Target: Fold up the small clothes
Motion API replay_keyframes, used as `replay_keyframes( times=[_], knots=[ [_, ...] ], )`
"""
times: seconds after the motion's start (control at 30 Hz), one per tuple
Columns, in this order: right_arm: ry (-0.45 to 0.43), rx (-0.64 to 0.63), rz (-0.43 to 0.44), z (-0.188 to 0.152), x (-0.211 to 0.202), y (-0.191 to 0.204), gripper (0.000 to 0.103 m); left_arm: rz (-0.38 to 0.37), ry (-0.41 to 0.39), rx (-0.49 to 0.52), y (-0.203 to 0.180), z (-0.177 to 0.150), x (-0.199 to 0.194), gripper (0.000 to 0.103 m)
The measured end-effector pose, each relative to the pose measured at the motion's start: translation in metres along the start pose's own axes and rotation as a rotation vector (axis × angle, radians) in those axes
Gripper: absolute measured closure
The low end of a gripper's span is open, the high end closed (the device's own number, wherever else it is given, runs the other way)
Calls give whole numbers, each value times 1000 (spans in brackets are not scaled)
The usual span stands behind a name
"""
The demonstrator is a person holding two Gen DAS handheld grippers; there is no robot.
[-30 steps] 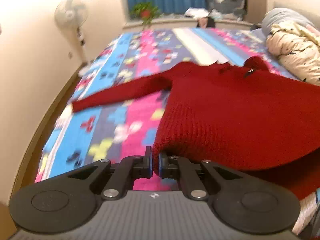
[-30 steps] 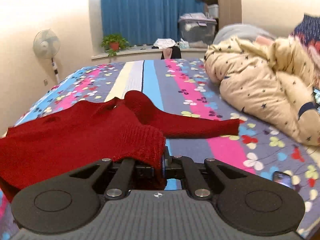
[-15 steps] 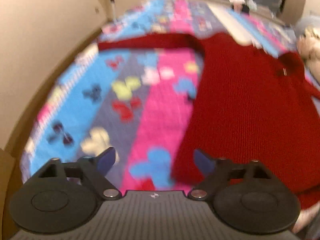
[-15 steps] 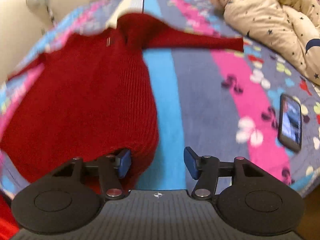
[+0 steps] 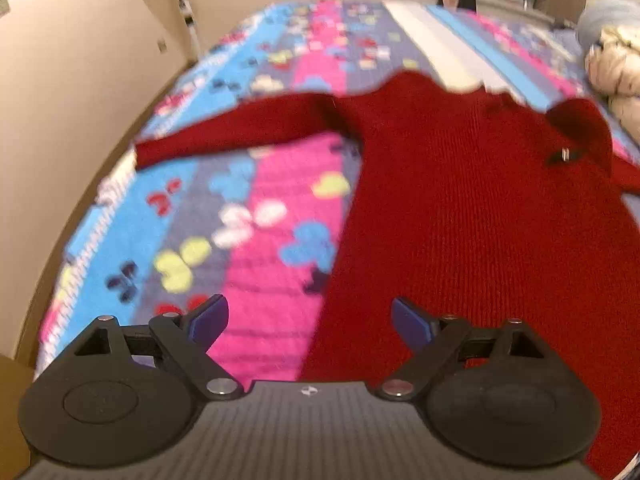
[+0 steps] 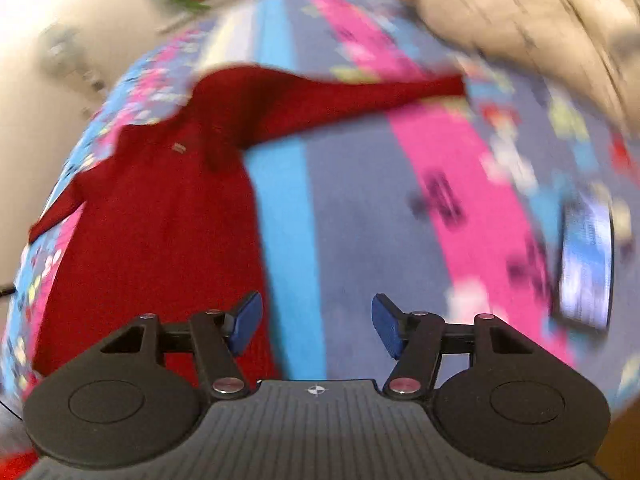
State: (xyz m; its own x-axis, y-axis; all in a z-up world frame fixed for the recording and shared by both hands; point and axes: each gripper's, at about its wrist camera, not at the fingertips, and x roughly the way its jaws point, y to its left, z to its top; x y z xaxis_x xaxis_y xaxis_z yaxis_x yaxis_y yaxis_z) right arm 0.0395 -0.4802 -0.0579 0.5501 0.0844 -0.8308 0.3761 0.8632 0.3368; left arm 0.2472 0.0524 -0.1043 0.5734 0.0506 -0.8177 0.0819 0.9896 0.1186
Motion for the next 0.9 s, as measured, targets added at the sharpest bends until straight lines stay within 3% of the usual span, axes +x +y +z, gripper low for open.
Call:
replay_keyframes(
  times=[0.1, 0.23, 0.37, 0.47, 0.57, 0.7, 0.73, 0.77, 0.8, 0.9],
  knots=[
    [3, 59, 12, -24, 14, 0, 40, -19, 43, -17, -2, -18, 7, 11],
    [-50, 109, 36, -8, 38, 18, 40, 23, 39, -33, 12, -28, 2, 11],
    [-212, 259, 22, 51, 66, 9, 40, 39, 15, -97, 35, -21, -8, 11],
    [-285, 404, 27, 105, 93, -9, 33, 77, 13, -119, 42, -10, -4, 11],
    [-267, 532, 12, 153, 140, -24, 30, 112, 27, -148, 45, 3, 5, 11],
    [-219, 596, -34, 194, 202, -28, 31, 154, 54, -164, 44, 17, 22, 11],
    [-228, 579, -56, 203, 212, -25, 35, 165, 64, -169, 43, 19, 27, 11],
    [-252, 541, -77, 209, 215, -20, 72, 174, 74, -172, 42, 21, 33, 11],
    [-266, 482, -107, 215, 215, -15, 93, 185, 84, -167, 39, 23, 40, 11],
    [-338, 306, -259, 239, 197, -15, 93, 216, 90, -139, 33, 29, 57, 11]
  ],
)
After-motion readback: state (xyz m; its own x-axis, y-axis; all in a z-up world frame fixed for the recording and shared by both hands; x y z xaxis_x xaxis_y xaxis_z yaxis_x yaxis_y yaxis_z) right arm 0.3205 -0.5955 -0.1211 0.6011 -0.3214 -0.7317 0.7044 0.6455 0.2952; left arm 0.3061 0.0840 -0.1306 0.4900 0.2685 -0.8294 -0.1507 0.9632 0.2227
